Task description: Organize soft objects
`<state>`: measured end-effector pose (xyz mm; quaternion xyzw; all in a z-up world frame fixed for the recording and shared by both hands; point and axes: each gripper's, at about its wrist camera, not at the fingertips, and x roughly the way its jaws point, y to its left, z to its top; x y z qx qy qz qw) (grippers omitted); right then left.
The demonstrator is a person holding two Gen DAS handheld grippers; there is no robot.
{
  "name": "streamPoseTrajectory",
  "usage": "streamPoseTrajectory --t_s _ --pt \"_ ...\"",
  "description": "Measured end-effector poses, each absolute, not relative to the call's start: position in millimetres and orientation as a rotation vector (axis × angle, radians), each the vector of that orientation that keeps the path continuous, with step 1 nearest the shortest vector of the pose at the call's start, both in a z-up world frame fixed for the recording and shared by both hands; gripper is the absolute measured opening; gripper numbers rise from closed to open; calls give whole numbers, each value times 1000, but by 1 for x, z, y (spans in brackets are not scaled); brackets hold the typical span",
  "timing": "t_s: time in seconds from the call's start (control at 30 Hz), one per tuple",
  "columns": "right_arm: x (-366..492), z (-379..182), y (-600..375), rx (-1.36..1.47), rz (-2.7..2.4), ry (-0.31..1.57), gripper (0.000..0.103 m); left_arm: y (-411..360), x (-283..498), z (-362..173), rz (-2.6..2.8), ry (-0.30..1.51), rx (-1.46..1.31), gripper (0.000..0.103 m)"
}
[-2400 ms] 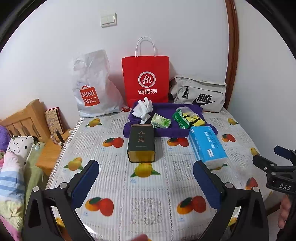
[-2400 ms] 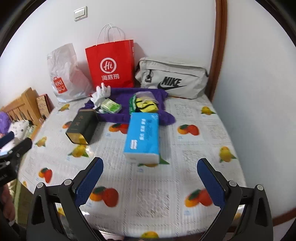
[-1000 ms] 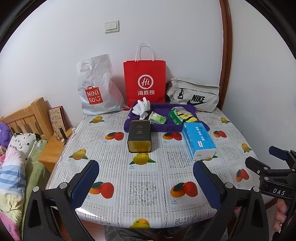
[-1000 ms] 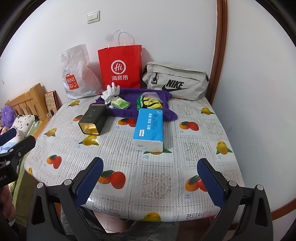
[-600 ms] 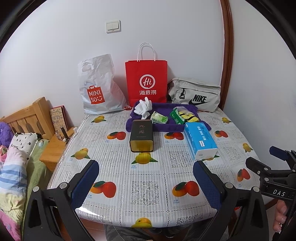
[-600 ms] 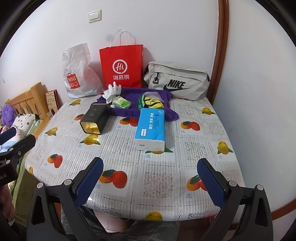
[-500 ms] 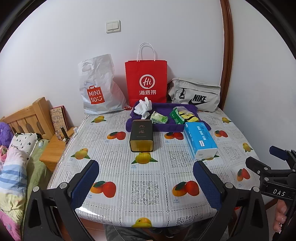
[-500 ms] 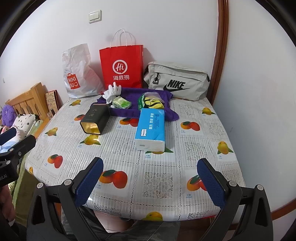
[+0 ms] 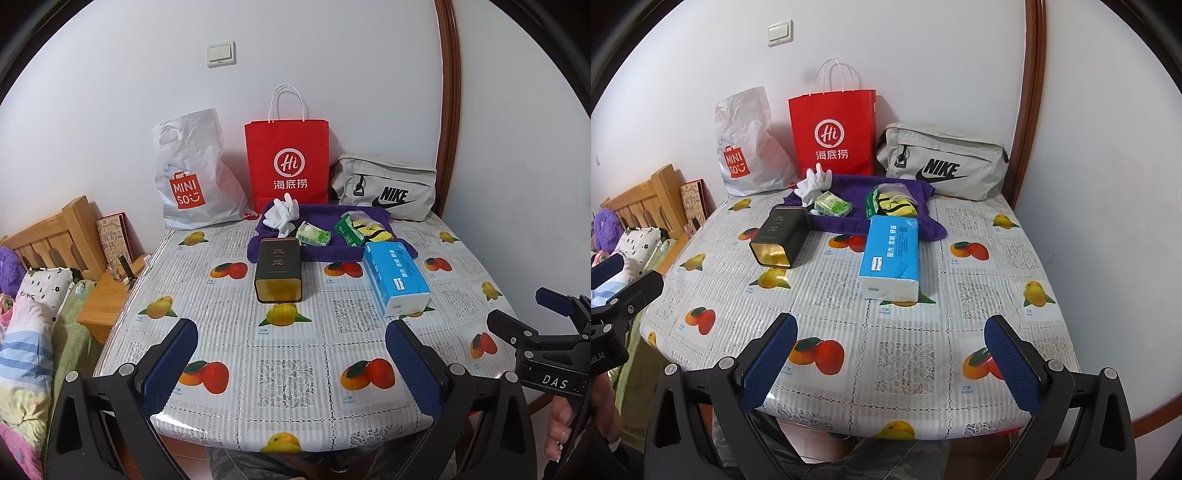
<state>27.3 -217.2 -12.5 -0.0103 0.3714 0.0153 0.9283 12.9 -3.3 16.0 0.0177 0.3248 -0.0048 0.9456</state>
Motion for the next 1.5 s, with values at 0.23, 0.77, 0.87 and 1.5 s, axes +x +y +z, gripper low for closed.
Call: streamPoseTrajectory --t_s 0.23,0.77,0.87,1.5 --pt "27 -13 -217 -21 31 760 100 -3 13 16 -11 661 36 102" --pt "27 -12 -218 -20 32 760 100 -3 13 16 -13 659 40 102" --pt "27 -12 -218 -20 33 759 100 -3 13 16 -12 658 40 102" --pt "25 -12 -215 -19 35 759 100 -2 13 15 -17 661 39 102"
